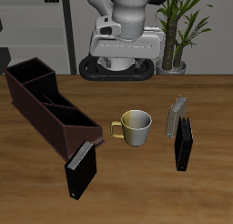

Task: Place the yellow book into the right desk caddy's right compartment

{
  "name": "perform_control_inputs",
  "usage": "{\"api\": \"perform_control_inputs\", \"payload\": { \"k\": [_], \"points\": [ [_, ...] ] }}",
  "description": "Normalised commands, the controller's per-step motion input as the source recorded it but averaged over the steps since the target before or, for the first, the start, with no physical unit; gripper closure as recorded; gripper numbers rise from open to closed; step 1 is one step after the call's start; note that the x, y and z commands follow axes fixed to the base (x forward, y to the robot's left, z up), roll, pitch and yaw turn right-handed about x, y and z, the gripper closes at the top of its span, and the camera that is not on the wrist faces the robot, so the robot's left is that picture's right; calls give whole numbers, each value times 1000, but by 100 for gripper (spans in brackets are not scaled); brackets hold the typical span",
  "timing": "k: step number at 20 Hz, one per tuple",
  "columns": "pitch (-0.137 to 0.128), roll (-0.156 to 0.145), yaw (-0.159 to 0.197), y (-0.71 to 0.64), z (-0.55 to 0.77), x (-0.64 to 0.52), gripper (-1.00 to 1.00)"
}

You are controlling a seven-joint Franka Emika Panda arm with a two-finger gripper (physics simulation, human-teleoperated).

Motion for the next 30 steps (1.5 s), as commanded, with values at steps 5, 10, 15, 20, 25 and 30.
{"api": "perform_control_inputs", "payload": {
  "k": [5, 10, 15, 20, 25, 30],
  "points": [
    [9, 30, 11, 58, 7, 8, -100],
    [-3, 8, 3, 79, -3, 14, -100],
    [10, -7, -47, 343, -95, -52, -100],
    [-13, 92, 3, 550, -72, -149, -100],
    [6, 88, -24, 718, -184, -131, -100],
    [21, 64, 14, 510, -271, -7, -100]
  ]
}}
